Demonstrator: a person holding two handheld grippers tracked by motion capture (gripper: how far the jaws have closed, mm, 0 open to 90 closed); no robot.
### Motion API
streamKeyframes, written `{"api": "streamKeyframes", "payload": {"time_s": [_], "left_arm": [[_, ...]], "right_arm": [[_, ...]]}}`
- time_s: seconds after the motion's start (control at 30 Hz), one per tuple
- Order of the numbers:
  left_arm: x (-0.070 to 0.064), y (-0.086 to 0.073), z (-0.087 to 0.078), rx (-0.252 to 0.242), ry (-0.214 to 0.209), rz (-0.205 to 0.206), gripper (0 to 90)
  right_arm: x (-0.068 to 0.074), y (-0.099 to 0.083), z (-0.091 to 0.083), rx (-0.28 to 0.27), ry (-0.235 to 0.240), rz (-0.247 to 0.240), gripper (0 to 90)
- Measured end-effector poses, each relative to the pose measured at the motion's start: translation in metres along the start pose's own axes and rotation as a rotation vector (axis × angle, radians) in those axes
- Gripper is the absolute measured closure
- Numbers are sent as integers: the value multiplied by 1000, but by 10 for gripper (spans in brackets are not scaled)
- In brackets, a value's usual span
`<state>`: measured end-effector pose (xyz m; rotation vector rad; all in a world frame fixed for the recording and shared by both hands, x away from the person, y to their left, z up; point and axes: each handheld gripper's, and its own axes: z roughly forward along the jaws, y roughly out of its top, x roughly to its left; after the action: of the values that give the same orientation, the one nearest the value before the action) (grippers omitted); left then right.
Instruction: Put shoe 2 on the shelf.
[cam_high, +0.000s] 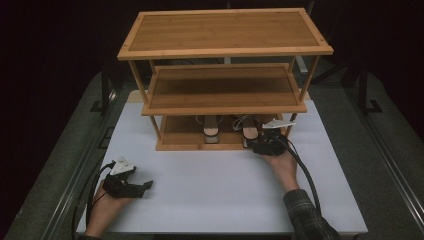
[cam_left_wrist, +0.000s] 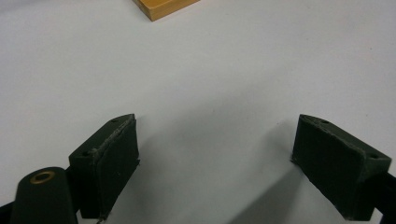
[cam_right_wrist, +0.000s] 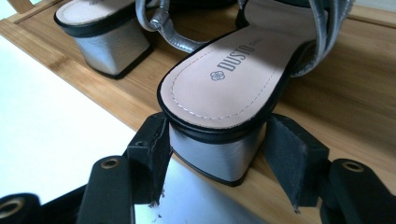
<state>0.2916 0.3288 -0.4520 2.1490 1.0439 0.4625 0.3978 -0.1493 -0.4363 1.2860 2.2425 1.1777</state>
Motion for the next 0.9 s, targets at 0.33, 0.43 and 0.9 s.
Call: {"api": "streamKeyframes", "payload": {"time_s": [0.33, 0.43, 0.9], "left_arm": [[0, 0, 0, 3, -1, 0, 136], [0, 0, 0, 3, -2, -1, 136], [0, 0, 0, 1, -2, -1, 136]], "right_arm": [[3, 11, 17, -18, -1, -17, 404], [3, 11, 18, -25, 2, -17, 401], [5, 8, 14, 15, 1, 6, 345]]}}
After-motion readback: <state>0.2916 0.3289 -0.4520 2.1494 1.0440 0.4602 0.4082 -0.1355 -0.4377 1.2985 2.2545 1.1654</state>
